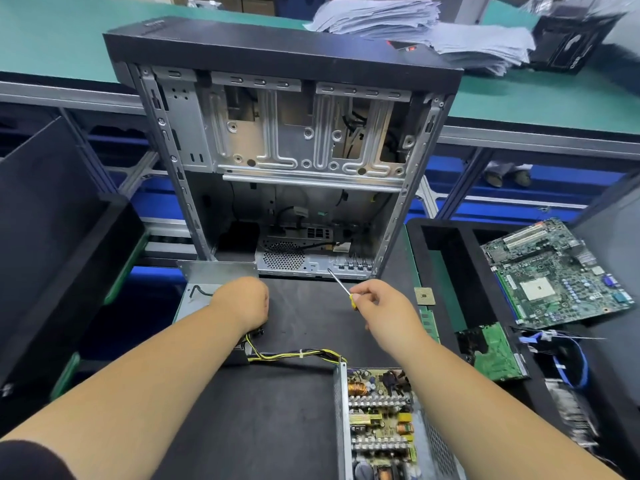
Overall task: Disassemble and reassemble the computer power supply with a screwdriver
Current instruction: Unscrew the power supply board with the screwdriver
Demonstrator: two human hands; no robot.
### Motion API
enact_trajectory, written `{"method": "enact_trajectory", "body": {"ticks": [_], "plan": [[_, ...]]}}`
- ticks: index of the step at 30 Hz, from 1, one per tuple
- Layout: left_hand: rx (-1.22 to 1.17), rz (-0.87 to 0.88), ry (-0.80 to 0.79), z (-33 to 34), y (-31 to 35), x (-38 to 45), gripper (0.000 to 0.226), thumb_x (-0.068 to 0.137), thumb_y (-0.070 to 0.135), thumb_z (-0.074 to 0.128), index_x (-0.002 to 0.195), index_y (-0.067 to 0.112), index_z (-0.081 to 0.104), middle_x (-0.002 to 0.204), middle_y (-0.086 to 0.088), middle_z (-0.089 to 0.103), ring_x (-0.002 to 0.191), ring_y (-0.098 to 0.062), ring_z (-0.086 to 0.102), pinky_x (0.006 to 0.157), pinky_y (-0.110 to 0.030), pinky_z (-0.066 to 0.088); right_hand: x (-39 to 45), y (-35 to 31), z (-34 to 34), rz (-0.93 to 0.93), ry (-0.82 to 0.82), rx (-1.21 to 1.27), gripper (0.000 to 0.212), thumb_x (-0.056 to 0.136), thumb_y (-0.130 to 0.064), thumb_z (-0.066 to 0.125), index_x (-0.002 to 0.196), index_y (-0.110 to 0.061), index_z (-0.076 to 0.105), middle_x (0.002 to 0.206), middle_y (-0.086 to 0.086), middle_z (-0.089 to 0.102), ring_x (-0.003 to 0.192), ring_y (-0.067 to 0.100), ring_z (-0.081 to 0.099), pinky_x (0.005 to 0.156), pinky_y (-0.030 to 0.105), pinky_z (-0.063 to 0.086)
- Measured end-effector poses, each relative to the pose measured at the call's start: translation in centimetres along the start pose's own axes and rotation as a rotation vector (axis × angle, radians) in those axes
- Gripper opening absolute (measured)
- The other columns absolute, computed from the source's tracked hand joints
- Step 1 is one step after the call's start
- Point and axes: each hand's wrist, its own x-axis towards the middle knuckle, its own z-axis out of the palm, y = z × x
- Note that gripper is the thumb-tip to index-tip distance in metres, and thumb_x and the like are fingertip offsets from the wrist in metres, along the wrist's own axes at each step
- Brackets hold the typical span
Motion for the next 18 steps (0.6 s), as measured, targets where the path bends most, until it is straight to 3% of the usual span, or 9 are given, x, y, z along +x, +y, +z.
{"method": "enact_trajectory", "body": {"ticks": [4, 10, 14, 18], "plan": [[0.053, 0.013, -0.003, 0.2, 0.1, 0.2, 0.018, 0.082, 0.012, 0.056, 0.083, 0.018, 0.072, 0.088, 0.000, 0.069, 0.086, -0.024, 0.066, 0.078, -0.035, 0.058, 0.0, 0.3, 0.1, 0.001, -0.008, 0.010, 0.013, 0.093, -0.031, 0.055, 0.089, -0.040, 0.063, 0.083, -0.005, 0.064, 0.063, 0.012, 0.055, 0.071, 0.037, 0.055], [0.043, 0.065, -0.003, 0.2, 0.0, 0.1, 0.014, 0.089, 0.015, 0.057, 0.085, 0.018, 0.071, 0.093, -0.001, 0.069, 0.089, -0.024, 0.065, 0.081, -0.037, 0.057, -0.4, 0.6, 0.0, 0.011, -0.013, 0.020, 0.013, 0.094, -0.031, 0.055, 0.088, -0.040, 0.062, 0.078, -0.010, 0.062, 0.064, 0.012, 0.056, 0.066, 0.031, 0.051], [-0.262, 0.069, 0.061, -0.3, 0.0, -0.2, 0.017, 0.090, 0.014, 0.052, 0.078, 0.024, 0.059, 0.089, 0.004, 0.062, 0.082, -0.019, 0.061, 0.075, -0.032, 0.052, -0.6, 0.4, -0.5, 0.040, -0.001, 0.055, 0.005, 0.090, -0.032, 0.058, 0.090, -0.037, 0.059, 0.083, -0.003, 0.066, 0.062, 0.012, 0.057, 0.061, 0.029, 0.047], [-0.724, 0.058, 0.104, -1.6, 0.6, -1.3, 0.017, 0.091, 0.007, 0.048, 0.081, 0.015, 0.058, 0.077, 0.002, 0.065, 0.056, -0.003, 0.054, 0.051, -0.019, 0.042, -0.5, -0.3, -1.3, 0.052, 0.004, 0.069, 0.017, 0.083, -0.026, 0.061, 0.093, -0.034, 0.049, 0.080, -0.001, 0.066, 0.073, 0.018, 0.064, 0.062, 0.032, 0.046]]}}
